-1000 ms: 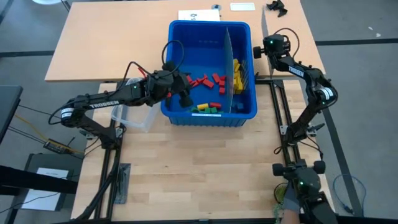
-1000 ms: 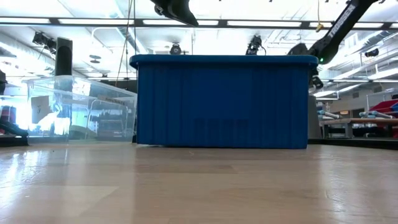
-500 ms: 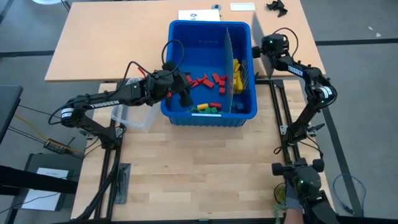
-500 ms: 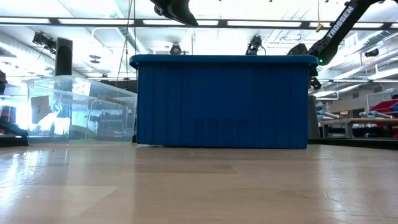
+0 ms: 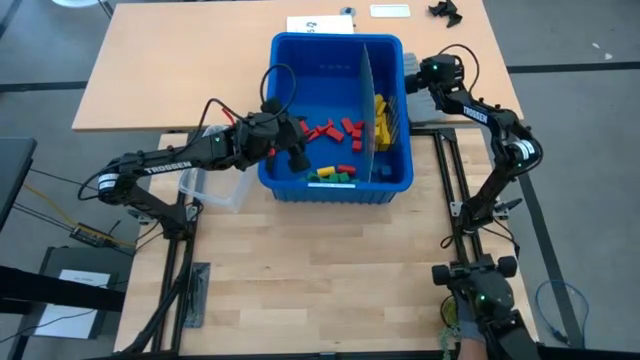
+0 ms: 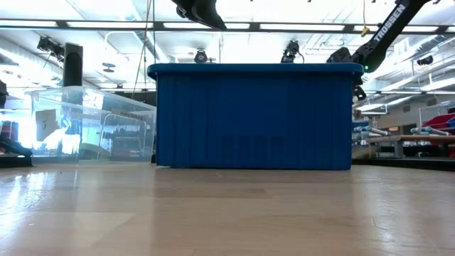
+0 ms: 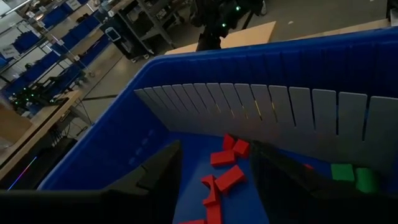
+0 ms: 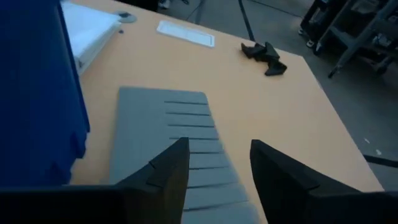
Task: Sort blocks
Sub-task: Remove the bin divider
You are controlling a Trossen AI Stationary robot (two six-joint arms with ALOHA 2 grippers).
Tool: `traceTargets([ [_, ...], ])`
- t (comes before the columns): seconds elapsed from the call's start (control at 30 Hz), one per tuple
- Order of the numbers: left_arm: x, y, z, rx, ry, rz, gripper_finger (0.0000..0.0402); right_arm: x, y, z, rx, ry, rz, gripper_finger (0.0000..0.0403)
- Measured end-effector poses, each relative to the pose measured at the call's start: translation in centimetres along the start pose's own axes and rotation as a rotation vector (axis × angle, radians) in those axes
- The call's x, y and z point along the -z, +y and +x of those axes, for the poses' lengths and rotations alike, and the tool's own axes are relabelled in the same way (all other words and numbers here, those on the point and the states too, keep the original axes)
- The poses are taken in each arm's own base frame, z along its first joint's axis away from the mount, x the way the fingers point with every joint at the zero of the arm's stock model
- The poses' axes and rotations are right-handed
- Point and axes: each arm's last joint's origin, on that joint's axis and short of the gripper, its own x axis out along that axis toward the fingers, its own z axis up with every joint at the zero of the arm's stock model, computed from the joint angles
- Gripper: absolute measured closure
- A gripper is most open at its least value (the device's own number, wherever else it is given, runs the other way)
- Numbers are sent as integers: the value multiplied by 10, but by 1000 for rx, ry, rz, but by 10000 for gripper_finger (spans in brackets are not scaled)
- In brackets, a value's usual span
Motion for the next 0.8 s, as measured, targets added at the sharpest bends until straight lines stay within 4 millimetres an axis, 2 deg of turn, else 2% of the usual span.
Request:
traceTargets([
  [0.07,0,0,0,0,0,0,207,-10,-1,-8,-9,-10,-3,229],
  [0.2,0,0,0,0,0,0,207,-47,-4,-36,-60,-69,14,228],
  [0.43,0,0,0,0,-1,0,207,-88,2,-91,-286,-139,8,225],
  [0.67,0,0,0,7,-4,-1,207,-87,33,-127,-650,-33,141,196],
  [0.8,-1,-1,0,40,-18,-2,207,-72,64,-129,-725,109,149,185],
])
